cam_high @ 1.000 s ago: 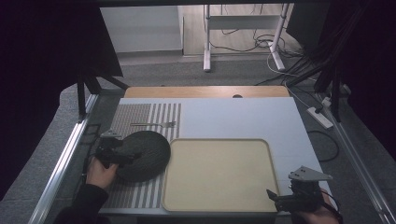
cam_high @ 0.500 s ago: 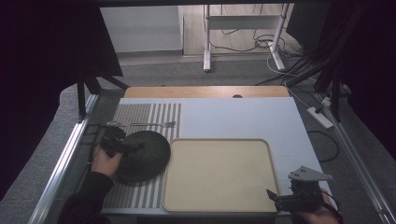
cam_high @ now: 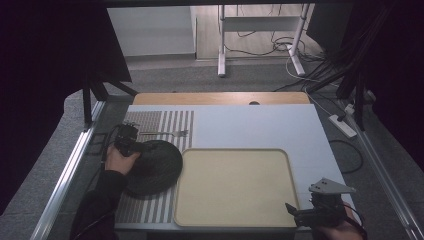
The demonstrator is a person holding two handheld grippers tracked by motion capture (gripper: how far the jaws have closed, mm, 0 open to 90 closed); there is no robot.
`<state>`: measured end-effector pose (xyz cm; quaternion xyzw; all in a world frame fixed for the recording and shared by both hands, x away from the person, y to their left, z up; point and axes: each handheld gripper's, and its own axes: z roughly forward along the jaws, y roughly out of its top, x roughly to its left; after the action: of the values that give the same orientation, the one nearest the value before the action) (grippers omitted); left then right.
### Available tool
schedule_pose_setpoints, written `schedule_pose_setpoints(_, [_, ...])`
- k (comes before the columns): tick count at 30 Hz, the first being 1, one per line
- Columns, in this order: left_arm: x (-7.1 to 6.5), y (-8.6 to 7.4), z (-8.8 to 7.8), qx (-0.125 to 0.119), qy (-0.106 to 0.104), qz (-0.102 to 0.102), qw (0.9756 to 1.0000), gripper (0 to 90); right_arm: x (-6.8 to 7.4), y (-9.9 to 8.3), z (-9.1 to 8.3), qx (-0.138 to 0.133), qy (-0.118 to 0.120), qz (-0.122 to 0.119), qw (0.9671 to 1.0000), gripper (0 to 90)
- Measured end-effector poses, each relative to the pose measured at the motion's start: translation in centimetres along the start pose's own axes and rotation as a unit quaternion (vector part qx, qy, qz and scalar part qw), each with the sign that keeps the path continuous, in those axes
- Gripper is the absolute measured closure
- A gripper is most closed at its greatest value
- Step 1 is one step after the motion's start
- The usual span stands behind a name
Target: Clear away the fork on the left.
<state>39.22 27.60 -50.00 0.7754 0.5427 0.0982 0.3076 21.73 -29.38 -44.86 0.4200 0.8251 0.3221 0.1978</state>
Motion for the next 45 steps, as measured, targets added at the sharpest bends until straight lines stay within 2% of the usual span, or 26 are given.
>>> schedule_pose_setpoints(10, [1.2, 1.5, 1.4, 0.005, 0.015, 0.007, 0.9999, 0.0, 0.0, 0.0, 0.0, 0.001, 0.001, -0.001, 1.0, 0.0])
schedule_pose_setpoints(21, [3.1, 3.4, 3.4, 0.01, 0.028, -0.003, 0.9996, 0.1, 0.0, 0.0, 0.0, 0.003, 0.001, -0.001, 1.0, 0.0])
schedule_pose_setpoints(23, [3.2, 3.7, 3.4, 0.01, 0.029, -0.005, 0.9995, 2.9, 0.0, 0.0, 0.0, 0.002, 0.001, -0.001, 1.0, 0.0])
schedule_pose_setpoints(24, [3.3, 3.7, 3.4, 0.01, 0.026, -0.008, 0.9996, 9.7, 0.0, 0.0, 0.0, 0.002, 0.002, -0.001, 1.0, 0.0])
schedule_pose_setpoints(25, [3.5, 3.8, 3.4, 0.009, 0.018, -0.012, 0.9997, 9.7, 0.0, 0.0, 0.0, 0.002, 0.002, -0.001, 1.0, 0.0])
schedule_pose_setpoints(27, [3.7, 4.0, 3.3, 0.007, 0.011, -0.013, 0.9998, 22.5, 0.0, 0.0, 0.0, 0.002, 0.002, -0.001, 1.0, 0.0])
schedule_pose_setpoints(32, [4.4, 4.5, 2.9, -0.001, 0.022, -0.016, 0.9996, 59.6, 0.0, 0.0, 0.0, 0.003, 0.003, -0.002, 1.0, 0.0])
schedule_pose_setpoints(35, [4.8, 4.8, 3.2, 0.005, 0.034, -0.009, 0.9994, 83.9, 0.0, 0.0, 0.0, 0.003, 0.003, -0.002, 1.0, 0.0])
schedule_pose_setpoints(36, [4.9, 4.8, 3.5, 0.011, 0.039, -0.007, 0.9992, 88.9, 0.0, 0.0, 0.0, 0.003, 0.003, -0.002, 1.0, 0.0])
schedule_pose_setpoints(38, [5.1, 5.0, 4.0, 0.021, 0.041, -0.007, 0.9989, 89.0, 0.0, 0.0, 0.1, 0.003, 0.004, -0.002, 1.0, 0.0])
schedule_pose_setpoints(45, [5.6, 5.3, 5.3, 0.043, 0.079, -0.005, 0.9959, 89.0, 0.0, 0.0, 0.0, 0.003, 0.003, -0.002, 1.0, 0.0])
